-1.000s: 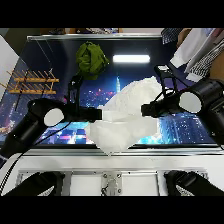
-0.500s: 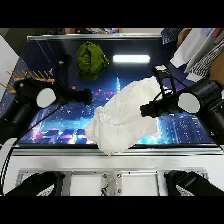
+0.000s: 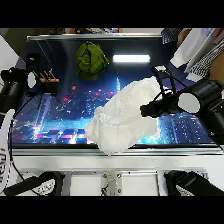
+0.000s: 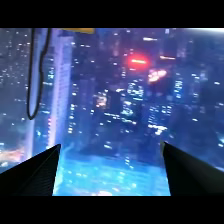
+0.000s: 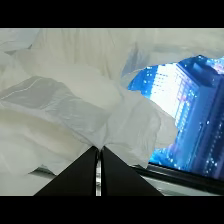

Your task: Fold the clothes and pants, and hang the long-sleeved shirts on hangers.

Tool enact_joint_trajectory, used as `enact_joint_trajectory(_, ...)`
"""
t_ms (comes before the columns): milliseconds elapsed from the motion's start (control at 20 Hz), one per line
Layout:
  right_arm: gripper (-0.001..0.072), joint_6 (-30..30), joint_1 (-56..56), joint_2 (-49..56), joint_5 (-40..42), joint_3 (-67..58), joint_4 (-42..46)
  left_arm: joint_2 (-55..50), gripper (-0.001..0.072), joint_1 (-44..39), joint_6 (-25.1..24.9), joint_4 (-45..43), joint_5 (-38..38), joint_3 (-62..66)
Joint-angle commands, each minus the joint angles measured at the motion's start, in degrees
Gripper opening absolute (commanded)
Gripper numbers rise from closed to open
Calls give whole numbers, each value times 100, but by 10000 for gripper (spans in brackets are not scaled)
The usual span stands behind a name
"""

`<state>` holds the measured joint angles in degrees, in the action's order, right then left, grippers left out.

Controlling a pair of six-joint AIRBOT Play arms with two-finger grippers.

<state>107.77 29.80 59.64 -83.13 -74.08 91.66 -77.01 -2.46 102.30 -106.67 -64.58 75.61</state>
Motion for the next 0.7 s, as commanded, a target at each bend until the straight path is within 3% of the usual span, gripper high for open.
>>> enact_joint_trajectory(0,13,9,4,4,-2,2,-2,-855,704,577,-245,-638,603,9)
enact_joint_trajectory(200,13,295,4,7,-4,2,-116,-1733,703,824,-247,-1248,1108,103)
enact_joint_trajectory(650,13,328,4,42,-4,4,-308,-3185,703,1209,-446,-1228,1062,1239)
